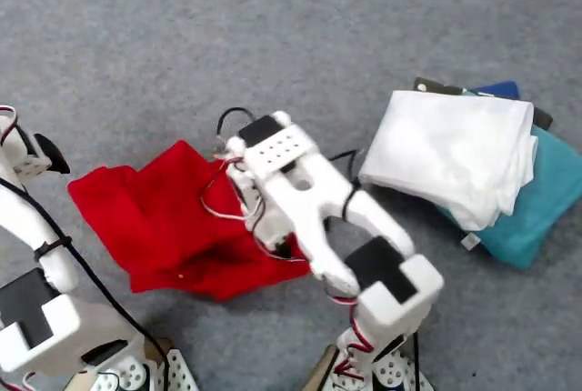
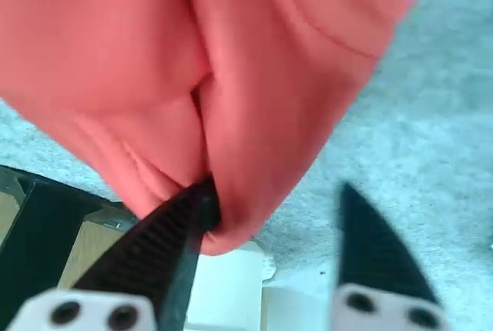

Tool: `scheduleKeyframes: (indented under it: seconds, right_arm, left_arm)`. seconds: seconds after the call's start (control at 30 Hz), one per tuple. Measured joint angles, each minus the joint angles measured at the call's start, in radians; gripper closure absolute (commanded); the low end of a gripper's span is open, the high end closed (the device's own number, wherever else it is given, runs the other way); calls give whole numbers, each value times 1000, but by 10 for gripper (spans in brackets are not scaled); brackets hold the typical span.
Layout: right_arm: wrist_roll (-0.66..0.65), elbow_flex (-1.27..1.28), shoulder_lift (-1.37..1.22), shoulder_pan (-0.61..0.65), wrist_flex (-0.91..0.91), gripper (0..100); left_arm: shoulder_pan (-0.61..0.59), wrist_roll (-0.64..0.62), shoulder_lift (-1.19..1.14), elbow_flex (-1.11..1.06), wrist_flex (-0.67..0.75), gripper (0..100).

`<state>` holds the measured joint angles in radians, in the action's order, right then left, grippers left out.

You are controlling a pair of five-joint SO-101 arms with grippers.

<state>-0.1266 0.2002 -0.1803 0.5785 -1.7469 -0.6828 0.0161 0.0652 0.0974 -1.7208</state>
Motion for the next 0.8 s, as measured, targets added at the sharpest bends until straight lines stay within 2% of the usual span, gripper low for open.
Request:
scheduleKeyframes:
  seconds: [0.17,0.3,0.47,0.8]
  right_arm:
    - [-77,-2,161,-144,-3,699]
    - [-64,-92,204,-242,31,738]
    - [-49,-308,141,-219,25,785]
    - [-49,-767,-239,-160,20,786]
  left_arm:
    - [2,0,0,0,0,755]
    - [15,0,0,0,5,755]
    - [48,0,0,0,12,755]
    - [58,0,0,0,12,755]
